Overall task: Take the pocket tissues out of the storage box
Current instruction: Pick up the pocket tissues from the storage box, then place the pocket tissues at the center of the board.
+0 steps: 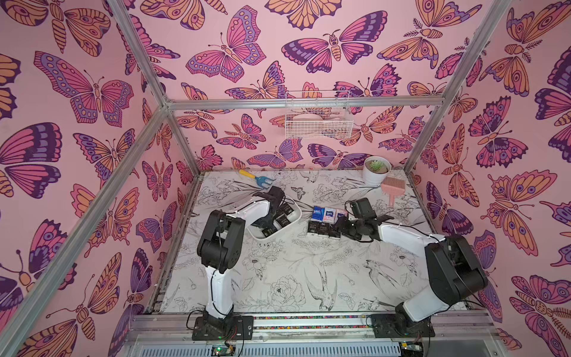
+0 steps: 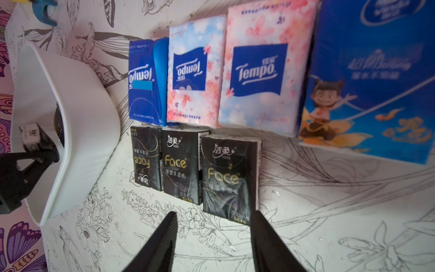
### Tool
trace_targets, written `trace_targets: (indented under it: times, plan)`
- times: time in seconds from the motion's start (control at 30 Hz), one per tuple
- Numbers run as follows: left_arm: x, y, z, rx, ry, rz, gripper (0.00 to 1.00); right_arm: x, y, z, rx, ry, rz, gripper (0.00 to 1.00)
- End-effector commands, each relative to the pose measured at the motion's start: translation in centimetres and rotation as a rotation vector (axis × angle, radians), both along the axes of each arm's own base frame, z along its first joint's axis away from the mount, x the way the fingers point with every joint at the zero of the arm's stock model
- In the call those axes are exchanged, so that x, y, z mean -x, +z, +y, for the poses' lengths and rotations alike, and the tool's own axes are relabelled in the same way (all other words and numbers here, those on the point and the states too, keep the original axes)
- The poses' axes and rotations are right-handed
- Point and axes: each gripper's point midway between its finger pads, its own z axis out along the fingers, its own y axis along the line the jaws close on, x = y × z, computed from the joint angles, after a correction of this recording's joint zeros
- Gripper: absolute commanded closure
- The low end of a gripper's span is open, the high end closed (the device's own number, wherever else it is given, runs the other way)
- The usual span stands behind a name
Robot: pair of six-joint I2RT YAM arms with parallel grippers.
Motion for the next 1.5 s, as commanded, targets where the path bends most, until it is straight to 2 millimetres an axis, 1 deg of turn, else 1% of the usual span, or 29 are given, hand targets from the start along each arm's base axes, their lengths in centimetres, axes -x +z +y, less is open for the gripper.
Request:
trace_targets:
  times: [0.0,0.1,0.23,0.3,0.37,0.4,0.43,0.5,0.6,0.7,0.8,0.87,0.93,1.0,1.07,1.13,1.2,1.27,1.33,1.4,1.47]
  plan:
    - [1.5,2.8,-1.7,0.106,-0.029,-0.013,0.87,0.7,1.1,-0.5,0.009,0.019,-0.012,0.47]
    - [3.4,4.5,-4.8,0.284,-0.073,0.001,0.87,1.1,1.2,-0.9,0.028,0.032,-0.006,0.46]
    - [6.0,7.0,-10.7,0.565,-0.185,0.046,0.85,1.6,1.2,-1.0,0.045,0.066,0.001,0.46]
    - [7.2,7.9,-13.4,0.671,-0.230,0.067,0.84,1.7,1.2,-1.3,0.070,0.072,0.002,0.46]
    - [8.2,8.1,-15.6,0.722,-0.253,0.091,0.83,1.8,1.3,-1.7,0.089,0.075,0.006,0.46]
    - [8.9,7.6,-16.6,0.726,-0.259,0.112,0.83,2.0,1.3,-1.8,0.095,0.078,0.013,0.46]
    - [9.4,7.0,-17.3,0.714,-0.265,0.128,0.83,2.1,1.3,-1.9,0.101,0.082,0.018,0.46]
    - [10.7,4.9,-18.3,0.652,-0.266,0.162,0.83,2.4,1.0,-2.4,0.124,0.082,0.029,0.46]
    - [12.5,1.8,-19.1,0.566,-0.249,0.208,0.83,3.0,0.5,-2.7,0.132,0.085,0.043,0.46]
    - [14.3,-0.3,-20.1,0.498,-0.243,0.235,0.83,3.5,0.3,-3.0,0.139,0.086,0.055,0.46]
    - [15.5,-1.7,-21.1,0.488,-0.230,0.276,0.81,3.8,0.3,-3.2,0.143,0.090,0.061,0.46]
    - [15.8,-2.2,-21.8,0.497,-0.221,0.297,0.78,4.0,0.4,-3.2,0.143,0.095,0.060,0.46]
    - [16.0,-2.2,-22.6,0.520,-0.228,0.316,0.73,4.1,0.5,-3.2,0.141,0.098,0.059,0.46]
    - [15.9,-1.5,-23.5,0.560,-0.237,0.319,0.66,4.2,0.6,-3.2,0.135,0.101,0.060,0.46]
    - [15.6,-0.2,-24.2,0.600,-0.247,0.308,0.60,4.4,0.6,-3.0,0.123,0.102,0.064,0.46]
    - [15.2,1.3,-24.5,0.643,-0.256,0.292,0.57,4.6,0.6,-2.6,0.100,0.104,0.065,0.46]
    - [14.7,3.0,-24.4,0.686,-0.260,0.271,0.55,4.8,0.7,-1.9,0.069,0.109,0.066,0.46]
    - [14.1,4.8,-23.8,0.724,-0.258,0.239,0.54,5.1,0.9,-0.8,0.041,0.112,0.056,0.46]
    - [13.2,6.4,-22.6,0.747,-0.245,0.195,0.53,5.2,1.2,0.3,0.011,0.100,0.040,0.46]
    - [12.0,7.7,-20.8,0.762,-0.215,0.150,0.53,5.4,1.5,1.6,-0.037,0.072,0.025,0.46]
    - [10.7,8.3,-18.5,0.759,-0.169,0.102,0.53,5.7,1.8,3.1,-0.091,0.038,0.012,0.45]
